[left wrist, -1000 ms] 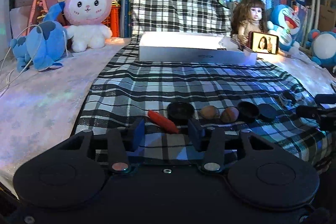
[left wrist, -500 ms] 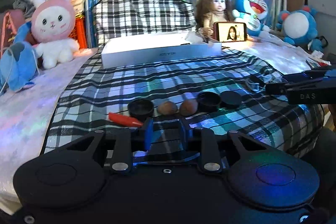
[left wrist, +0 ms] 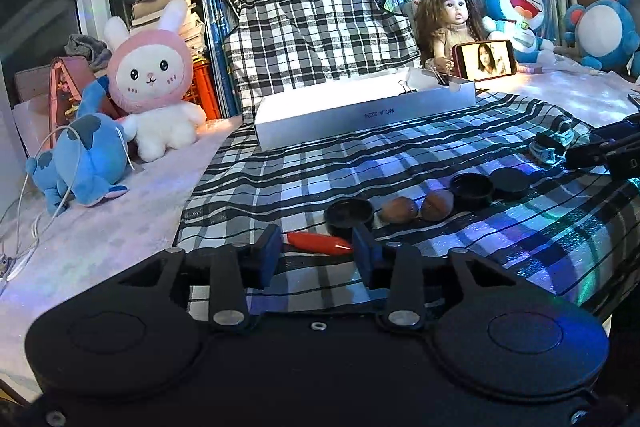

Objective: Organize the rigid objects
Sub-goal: 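Grasp the clear plastic dome with the right tool while the left tool grasps another red crayon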

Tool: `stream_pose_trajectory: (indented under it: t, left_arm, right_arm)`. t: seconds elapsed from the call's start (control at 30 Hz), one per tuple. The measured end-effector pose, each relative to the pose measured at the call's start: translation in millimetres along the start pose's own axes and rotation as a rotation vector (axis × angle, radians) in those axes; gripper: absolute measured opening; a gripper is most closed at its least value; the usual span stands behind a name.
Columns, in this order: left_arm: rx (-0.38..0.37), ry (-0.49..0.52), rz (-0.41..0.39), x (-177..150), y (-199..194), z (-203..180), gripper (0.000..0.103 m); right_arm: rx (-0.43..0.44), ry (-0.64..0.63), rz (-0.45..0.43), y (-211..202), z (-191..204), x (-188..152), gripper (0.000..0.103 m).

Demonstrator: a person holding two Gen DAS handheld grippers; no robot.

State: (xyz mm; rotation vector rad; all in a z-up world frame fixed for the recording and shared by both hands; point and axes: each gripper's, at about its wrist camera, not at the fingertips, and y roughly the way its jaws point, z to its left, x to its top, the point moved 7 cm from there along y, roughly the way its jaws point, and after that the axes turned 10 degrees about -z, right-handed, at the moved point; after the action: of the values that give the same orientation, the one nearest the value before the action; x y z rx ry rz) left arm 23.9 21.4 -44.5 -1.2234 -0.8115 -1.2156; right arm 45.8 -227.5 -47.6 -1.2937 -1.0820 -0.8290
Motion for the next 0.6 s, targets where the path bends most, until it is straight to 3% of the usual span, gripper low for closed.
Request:
stream_pose_trajectory:
  t: [0.23,0.6]
  left_arm:
    - [-0.014,0.0,0.006,-4,13,2,0.048]
    - [-0.027,-0.049,0.004,-4,19,6,0.048]
  right_arm:
    - [0.002,-0.004,0.001,0,2,0,0.054]
    - [0.006,-0.006,0.001,1,4,0,0.054]
